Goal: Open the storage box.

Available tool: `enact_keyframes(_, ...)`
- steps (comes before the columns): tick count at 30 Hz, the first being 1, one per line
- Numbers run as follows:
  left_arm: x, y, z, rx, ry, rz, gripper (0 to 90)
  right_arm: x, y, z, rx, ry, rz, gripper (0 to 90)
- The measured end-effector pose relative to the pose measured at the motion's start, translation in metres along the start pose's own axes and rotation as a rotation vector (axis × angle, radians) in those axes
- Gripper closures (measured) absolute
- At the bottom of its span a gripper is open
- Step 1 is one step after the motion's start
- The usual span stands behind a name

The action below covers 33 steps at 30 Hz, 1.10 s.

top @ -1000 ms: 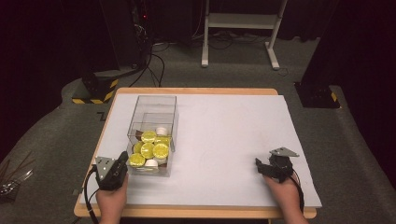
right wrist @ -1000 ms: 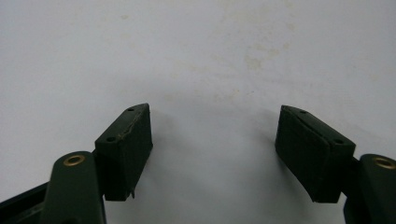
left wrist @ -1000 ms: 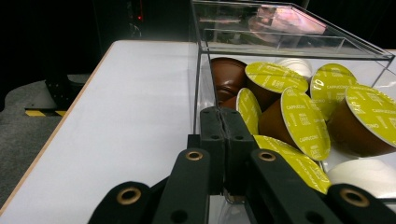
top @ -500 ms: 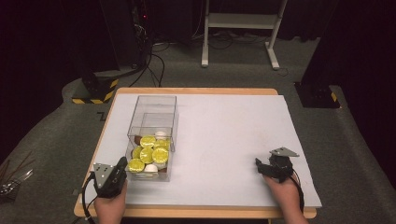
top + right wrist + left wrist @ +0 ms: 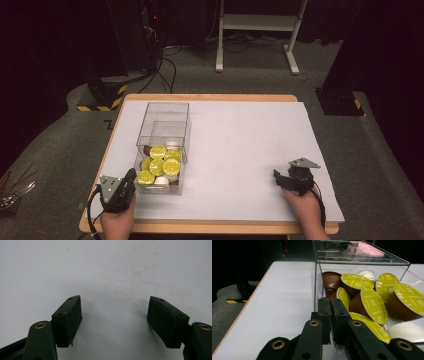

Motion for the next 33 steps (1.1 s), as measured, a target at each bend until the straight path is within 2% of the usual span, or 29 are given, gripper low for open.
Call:
enact_keyframes(9,0.011,0.001,-0.009,-0.004,-0.031,0.052,71.0,0.000,0.000,0.000,0.000,-0.005,-0.002,28.2)
enact_keyframes(14,0.016,0.002,-0.017,0.001,-0.047,0.070,67.7,0.000,0.000,0.000,0.000,-0.007,-0.005,28.3)
enact_keyframes(20,0.020,0.001,-0.027,-0.007,-0.025,0.112,63.3,0.001,0.000,0.000,0.002,-0.008,-0.005,29.4)
enact_keyframes(24,0.018,-0.001,-0.035,-0.007,-0.027,0.125,59.8,0.000,0.003,0.000,0.007,-0.013,-0.027,35.9)
enact_keyframes(26,0.011,-0.002,-0.043,-0.001,-0.027,0.127,59.2,-0.005,0.005,0.000,0.015,0.002,-0.052,37.6)
enact_keyframes(31,0.002,-0.005,-0.049,-0.001,-0.038,0.133,57.2,-0.028,0.017,-0.006,0.067,0.040,-0.107,40.5)
enact_keyframes(33,-0.002,-0.006,-0.050,0.001,-0.034,0.131,56.7,-0.031,0.019,-0.008,0.078,0.045,-0.117,41.5)
Point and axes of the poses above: each handheld gripper's, and its own axes: y roughly backward along the jaws, z roughly out of its underside, x roughly to its right, the point moved 9 cm from there along -y, roughly forward along the jaws, and after that the axes turned 6 degrees about z, right-handed, at the moved point
